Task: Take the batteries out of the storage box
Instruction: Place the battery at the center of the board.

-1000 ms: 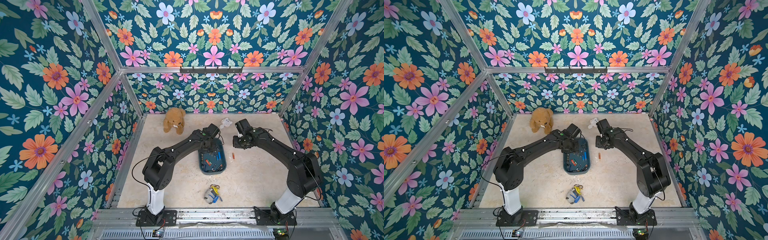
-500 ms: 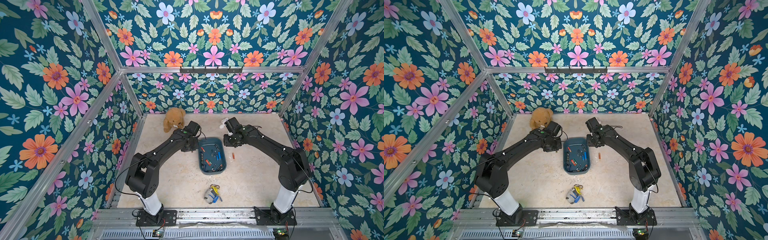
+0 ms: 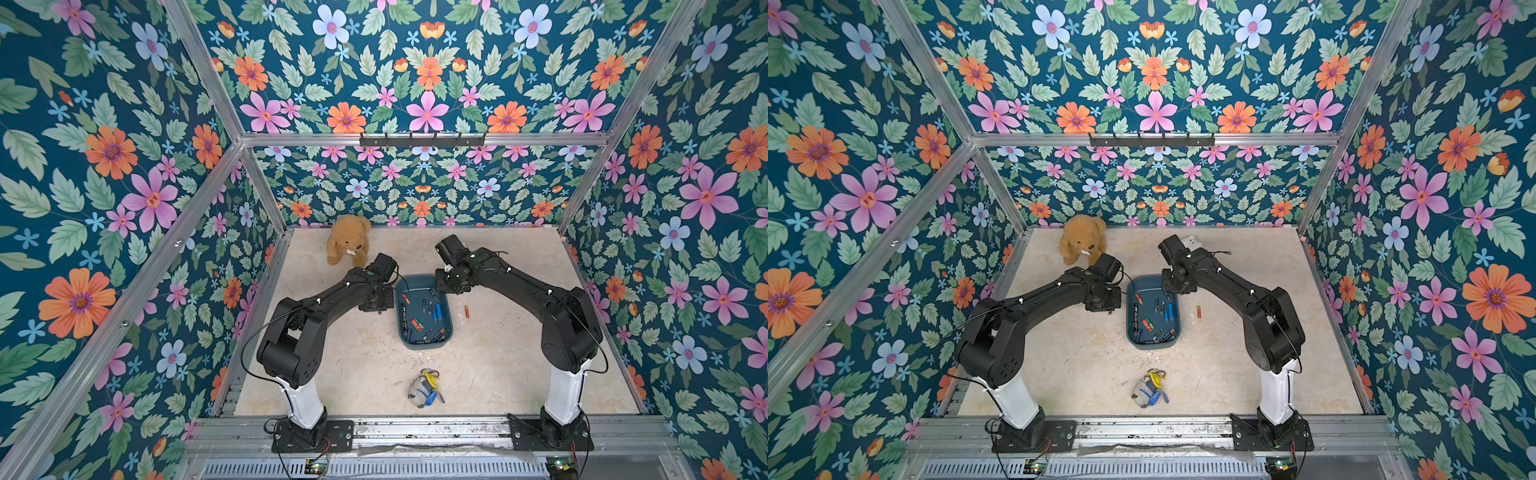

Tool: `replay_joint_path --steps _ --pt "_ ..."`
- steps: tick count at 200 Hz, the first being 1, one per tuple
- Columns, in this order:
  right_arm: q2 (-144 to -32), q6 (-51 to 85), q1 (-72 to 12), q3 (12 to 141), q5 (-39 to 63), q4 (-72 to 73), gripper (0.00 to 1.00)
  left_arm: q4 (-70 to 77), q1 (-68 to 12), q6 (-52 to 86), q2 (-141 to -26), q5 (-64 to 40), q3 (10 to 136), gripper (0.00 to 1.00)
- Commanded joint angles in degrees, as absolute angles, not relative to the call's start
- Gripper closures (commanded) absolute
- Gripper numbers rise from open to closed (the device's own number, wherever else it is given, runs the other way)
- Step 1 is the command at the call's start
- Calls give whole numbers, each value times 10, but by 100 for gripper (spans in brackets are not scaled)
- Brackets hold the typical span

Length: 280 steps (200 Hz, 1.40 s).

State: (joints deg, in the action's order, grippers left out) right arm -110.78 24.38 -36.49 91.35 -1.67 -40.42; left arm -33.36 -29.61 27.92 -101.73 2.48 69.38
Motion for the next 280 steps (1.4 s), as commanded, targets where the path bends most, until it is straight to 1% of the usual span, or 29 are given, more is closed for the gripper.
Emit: replay_joint_path --steps 1,58,169,232,280 --pt "-1115 255 -367 921 -13 -410 70 -304 -292 249 -1020 26 688 87" --pt "-1127 259 -370 937 -13 -417 70 -273 -289 235 -1038 14 670 87" --pt "-1129 255 -372 936 -14 -423 70 -250 -287 255 -1050 3 645 86" --pt "-1125 254 -372 931 -14 -423 69 -246 -287 259 -1059 -1 644 83" --pt "-1126 254 -372 931 -13 -422 69 -249 -287 261 -1055 -3 647 79"
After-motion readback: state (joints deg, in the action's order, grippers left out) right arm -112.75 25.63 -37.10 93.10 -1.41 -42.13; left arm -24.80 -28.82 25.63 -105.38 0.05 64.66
